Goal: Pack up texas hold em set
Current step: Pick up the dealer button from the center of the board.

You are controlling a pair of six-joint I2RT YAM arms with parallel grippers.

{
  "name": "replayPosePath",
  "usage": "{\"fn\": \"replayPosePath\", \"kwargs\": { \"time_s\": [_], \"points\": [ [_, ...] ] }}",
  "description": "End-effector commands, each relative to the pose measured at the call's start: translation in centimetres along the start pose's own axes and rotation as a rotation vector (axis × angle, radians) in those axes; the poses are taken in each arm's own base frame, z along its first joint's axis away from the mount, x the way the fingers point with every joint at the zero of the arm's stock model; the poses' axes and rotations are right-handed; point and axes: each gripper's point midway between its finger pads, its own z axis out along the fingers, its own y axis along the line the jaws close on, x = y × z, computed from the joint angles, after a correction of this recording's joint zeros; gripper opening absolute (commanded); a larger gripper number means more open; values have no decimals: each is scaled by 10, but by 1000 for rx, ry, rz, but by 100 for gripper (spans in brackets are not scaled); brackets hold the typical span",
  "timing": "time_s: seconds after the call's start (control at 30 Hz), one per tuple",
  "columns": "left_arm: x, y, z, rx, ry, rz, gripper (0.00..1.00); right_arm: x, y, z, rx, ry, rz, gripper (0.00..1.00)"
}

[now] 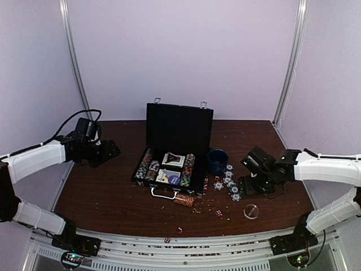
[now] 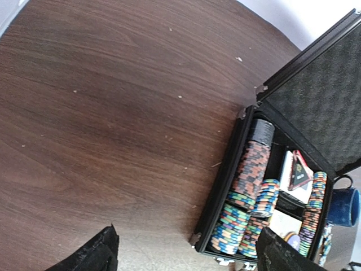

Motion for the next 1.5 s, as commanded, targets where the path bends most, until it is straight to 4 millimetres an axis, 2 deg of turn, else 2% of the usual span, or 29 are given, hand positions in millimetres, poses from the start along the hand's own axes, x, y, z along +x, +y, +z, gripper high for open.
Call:
{"fn": "replayPosePath", "kwargs": {
  "time_s": [0.0,0.2,0.3,0.43,0.5,0.63,0.93,1.13,1.47],
  "points": [
    [0,-10,5,58,6,-29,86,34,-21,4,45,96,110,88],
    [20,3,5,60,33,-43,85,52,-7,19,-63,134,132,94],
    [18,-2,7,67,46,1,85,56,-3,24,-54,149,130,94],
    [5,-8,8,37,52,76,85,61,-2,29,-35,160,124,94],
    [3,-6,10,7,56,94,85,66,-6,33,-12,177,120,94],
    [5,-4,14,-3,67,104,85,79,-18,36,62,206,127,92],
    [12,-2,22,4,92,98,85,96,-17,36,65,241,144,89],
    [17,2,19,13,78,62,85,103,-24,38,110,244,115,84],
    [13,-1,18,30,51,29,86,99,-23,37,98,211,109,63]
  ]
}}
